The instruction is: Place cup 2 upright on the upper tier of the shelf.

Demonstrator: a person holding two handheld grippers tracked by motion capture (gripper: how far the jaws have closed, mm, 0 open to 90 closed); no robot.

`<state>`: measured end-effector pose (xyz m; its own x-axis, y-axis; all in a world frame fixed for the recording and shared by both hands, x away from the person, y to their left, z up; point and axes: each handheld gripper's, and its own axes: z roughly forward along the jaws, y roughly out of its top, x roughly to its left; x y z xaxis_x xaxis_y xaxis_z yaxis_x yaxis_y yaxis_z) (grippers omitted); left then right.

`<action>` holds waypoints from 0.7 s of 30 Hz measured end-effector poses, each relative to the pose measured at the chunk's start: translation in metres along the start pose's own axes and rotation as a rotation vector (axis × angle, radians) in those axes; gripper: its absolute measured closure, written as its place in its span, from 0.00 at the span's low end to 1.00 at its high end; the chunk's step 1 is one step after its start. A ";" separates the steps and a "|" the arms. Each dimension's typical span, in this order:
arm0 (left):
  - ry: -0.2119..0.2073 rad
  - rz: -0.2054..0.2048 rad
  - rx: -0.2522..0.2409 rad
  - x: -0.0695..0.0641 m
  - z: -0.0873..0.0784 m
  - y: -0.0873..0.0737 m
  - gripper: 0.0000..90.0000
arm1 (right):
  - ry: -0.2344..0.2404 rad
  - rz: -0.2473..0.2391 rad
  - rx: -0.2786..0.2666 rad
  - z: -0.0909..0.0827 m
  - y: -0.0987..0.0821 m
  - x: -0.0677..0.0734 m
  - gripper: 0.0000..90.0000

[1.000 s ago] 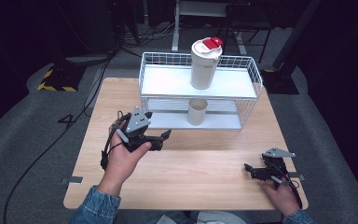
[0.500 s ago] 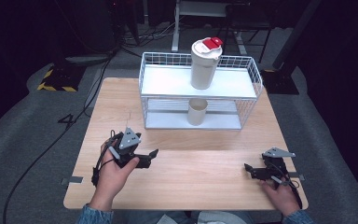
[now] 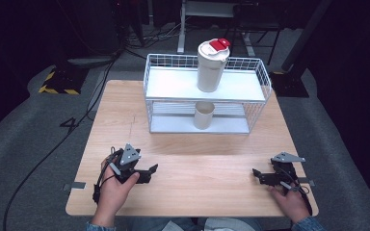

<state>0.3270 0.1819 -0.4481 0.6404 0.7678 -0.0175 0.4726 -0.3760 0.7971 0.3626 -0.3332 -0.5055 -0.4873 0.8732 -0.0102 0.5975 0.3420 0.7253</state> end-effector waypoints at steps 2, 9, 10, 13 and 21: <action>0.007 -0.007 0.005 0.001 0.003 -0.007 0.17 | 0.001 0.001 0.000 0.000 0.000 0.000 0.08; 0.010 -0.025 0.041 0.005 0.009 -0.018 0.17 | 0.000 0.000 0.000 0.000 0.000 0.000 0.08; 0.010 -0.024 0.058 0.006 0.012 -0.022 0.17 | 0.001 0.001 0.000 0.000 0.000 0.000 0.08; 0.012 -0.020 0.078 0.006 0.015 -0.025 0.17 | 0.001 0.001 0.000 0.000 0.000 0.000 0.08; 0.003 -0.009 0.178 0.004 0.028 -0.036 0.17 | 0.001 0.001 0.000 0.000 0.000 0.000 0.08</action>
<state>0.3293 0.1839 -0.4934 0.6342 0.7729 -0.0223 0.5779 -0.4546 0.6777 0.3625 -0.3332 -0.5055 -0.4872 0.8733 -0.0091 0.5977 0.3411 0.7255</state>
